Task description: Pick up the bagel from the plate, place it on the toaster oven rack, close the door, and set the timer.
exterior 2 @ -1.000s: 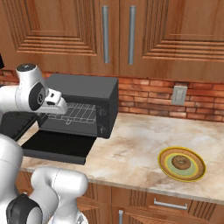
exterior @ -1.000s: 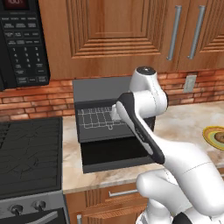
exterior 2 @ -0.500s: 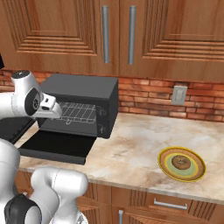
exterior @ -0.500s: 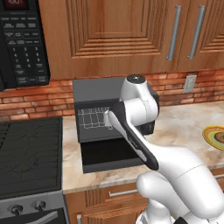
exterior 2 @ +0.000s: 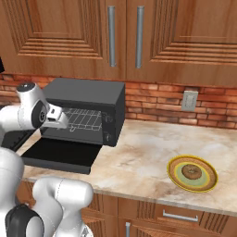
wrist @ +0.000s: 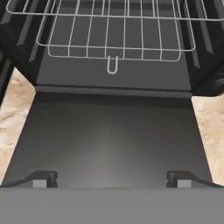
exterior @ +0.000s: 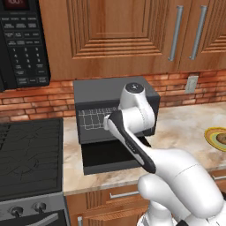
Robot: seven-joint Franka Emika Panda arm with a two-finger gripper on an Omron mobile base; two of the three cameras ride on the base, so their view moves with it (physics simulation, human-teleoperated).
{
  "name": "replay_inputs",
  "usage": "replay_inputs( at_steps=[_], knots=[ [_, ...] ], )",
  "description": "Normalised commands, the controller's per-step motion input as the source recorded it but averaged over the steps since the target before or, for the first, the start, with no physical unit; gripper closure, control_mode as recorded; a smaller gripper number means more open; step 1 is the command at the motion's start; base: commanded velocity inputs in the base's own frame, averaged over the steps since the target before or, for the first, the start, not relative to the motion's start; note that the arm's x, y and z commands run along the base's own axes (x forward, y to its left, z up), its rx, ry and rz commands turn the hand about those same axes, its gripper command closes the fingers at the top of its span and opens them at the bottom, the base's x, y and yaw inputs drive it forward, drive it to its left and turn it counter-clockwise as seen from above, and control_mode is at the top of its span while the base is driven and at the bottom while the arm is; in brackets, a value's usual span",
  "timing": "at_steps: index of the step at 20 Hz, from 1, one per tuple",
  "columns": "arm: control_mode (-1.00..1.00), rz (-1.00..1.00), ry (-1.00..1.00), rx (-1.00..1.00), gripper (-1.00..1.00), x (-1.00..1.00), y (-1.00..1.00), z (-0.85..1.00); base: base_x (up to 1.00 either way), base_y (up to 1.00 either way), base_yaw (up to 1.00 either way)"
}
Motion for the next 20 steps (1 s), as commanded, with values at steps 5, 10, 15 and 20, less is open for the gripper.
replay_inputs(
  at_steps=[5,10,15,20],
  knots=[
    [-1.0,-0.02,-0.01,0.0,-1.0,0.33,0.0,-0.22,0.0,0.0,0.0],
    [-1.0,0.0,-0.01,0.0,-1.0,0.29,0.0,-0.24,0.0,0.0,0.0],
    [-1.0,0.0,0.0,0.0,-1.0,0.45,0.0,-0.32,0.0,0.0,0.0],
    [-1.0,0.0,0.0,0.0,-1.0,0.48,0.0,-0.33,0.0,0.0,0.0]
  ],
)
